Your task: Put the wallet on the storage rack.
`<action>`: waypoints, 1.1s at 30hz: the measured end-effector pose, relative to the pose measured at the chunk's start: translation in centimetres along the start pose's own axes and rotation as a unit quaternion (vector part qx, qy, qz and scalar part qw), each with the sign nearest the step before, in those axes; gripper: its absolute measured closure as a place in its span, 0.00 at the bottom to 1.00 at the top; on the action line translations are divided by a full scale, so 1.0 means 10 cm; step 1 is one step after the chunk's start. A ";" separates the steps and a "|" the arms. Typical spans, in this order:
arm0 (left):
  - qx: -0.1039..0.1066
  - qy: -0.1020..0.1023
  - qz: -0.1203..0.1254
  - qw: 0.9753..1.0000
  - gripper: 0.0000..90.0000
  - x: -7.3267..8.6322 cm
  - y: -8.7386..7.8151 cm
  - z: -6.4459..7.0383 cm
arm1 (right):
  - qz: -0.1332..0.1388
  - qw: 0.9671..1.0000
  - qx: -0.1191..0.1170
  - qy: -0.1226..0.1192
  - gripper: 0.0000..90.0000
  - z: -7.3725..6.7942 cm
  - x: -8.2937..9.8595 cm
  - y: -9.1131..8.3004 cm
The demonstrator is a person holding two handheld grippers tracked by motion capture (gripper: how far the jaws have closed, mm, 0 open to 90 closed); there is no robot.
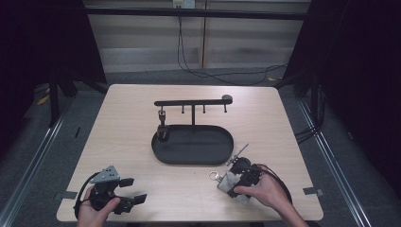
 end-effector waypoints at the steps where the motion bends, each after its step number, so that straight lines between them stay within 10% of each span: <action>1: 0.000 0.001 0.000 1.000 0.20 0.00 0.00 0.00 | -0.002 1.000 -0.001 0.000 0.31 0.00 0.00 0.00; 33: -0.003 -0.002 0.007 1.000 0.20 -0.02 -0.03 -0.03 | -0.060 0.998 0.023 -0.007 0.37 -0.03 -0.18 -0.11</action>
Point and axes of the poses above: each handheld gripper's, and its own axes: y roughly forward along the jaws, x roughly out of its underside, z roughly to its right, the point moved 4 cm from there along y, roughly forward along the jaws, and after that the axes turned 13 degrees about z, right-handed, at the moved point
